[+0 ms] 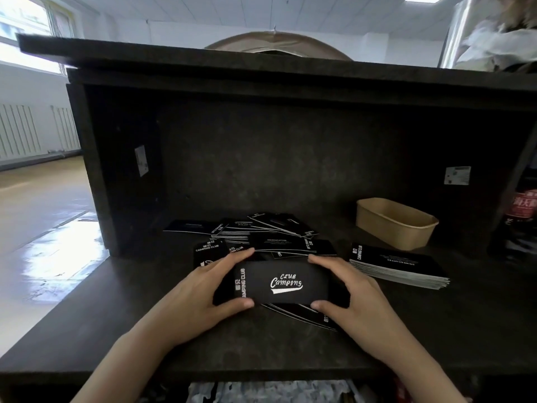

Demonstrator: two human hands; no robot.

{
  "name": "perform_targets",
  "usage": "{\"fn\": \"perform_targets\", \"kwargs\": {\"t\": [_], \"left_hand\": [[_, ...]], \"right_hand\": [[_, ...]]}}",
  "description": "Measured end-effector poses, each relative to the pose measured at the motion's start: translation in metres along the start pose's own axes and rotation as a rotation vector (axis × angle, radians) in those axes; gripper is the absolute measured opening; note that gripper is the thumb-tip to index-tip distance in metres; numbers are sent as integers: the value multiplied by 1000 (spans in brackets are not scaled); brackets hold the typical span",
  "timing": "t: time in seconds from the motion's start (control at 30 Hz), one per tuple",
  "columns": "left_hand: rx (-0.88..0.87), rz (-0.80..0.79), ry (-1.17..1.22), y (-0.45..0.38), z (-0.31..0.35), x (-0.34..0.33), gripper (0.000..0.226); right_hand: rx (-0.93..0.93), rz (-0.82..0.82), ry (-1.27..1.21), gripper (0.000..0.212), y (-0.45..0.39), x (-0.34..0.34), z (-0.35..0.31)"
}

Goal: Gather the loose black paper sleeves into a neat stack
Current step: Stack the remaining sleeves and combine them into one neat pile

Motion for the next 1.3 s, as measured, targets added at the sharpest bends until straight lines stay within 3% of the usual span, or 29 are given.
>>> {"fn": "perform_targets", "kwargs": {"t": [0.23,0.47,0.57,0.63,0.77,0.97,1.3], "left_hand": [[-92,171,78,0,9,5,34],[-28,194,173,2,5,8,31],[70,273,249,2,-5,15,31],[128,310,296,4,-10,19,30],[143,257,371,7,-7,21,29],[76,123,248,7,3,11,26],[90,245,277,5,14,1,20]], "right_hand": [[77,16,20,53,0,2,-6],[40,85,-99,40,1,11,-6],[-124,-121,-62,59,0,-1,10],[-150,-207,37,56,-1,-10,17],[-140,-93,91,40,-4,-5,22],[-133,-51,128,25,-4,-6,21],[-109,187,-26,58,1,15,13]]}}
Point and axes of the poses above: each hand's wrist, its own y-axis away from the middle knuckle, its own x-axis out of the back of the hand, z = x × y, the point moved 5 cm from there along -y, towards the middle knuckle, and after that the axes turned 10 degrees about x, right-handed, at the moved point
